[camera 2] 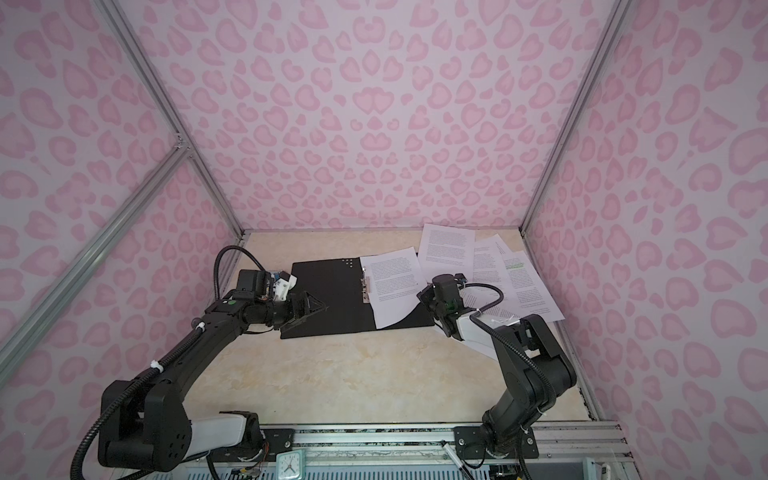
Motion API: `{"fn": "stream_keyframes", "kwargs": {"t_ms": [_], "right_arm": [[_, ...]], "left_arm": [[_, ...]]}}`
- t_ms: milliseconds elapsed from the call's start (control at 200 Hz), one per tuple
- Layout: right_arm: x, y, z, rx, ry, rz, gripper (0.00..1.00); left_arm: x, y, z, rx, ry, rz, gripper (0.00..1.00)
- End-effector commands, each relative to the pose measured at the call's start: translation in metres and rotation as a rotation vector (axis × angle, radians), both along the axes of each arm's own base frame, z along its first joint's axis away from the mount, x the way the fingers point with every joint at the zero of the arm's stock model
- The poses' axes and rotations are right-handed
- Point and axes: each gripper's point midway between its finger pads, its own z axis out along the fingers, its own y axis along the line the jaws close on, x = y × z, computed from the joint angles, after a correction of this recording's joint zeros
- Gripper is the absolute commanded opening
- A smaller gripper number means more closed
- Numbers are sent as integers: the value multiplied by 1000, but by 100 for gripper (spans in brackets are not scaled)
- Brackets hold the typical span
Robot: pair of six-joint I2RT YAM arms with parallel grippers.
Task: Put the files into the folder
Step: 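Press the sheet edge into the clip with the right gripper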
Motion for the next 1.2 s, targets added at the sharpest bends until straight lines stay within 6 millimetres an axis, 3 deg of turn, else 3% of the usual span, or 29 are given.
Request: {"fn": "stream_keyframes", "kwargs": {"t_ms": [0, 305, 1100, 1195], "right_arm": [[5, 2, 3, 18, -23, -16, 0], [-16, 14, -2, 22, -8, -7, 0], [-33, 18, -15, 21, 36, -4, 0], [-35, 14, -15, 2, 42, -12, 17]], "left_arm": [[2, -3, 2, -20, -10, -10, 97], [3, -3, 0, -24, -5, -9, 97], [1, -4, 1, -29, -4, -9, 97], [1, -4, 0, -29, -4, -9, 97]]}}
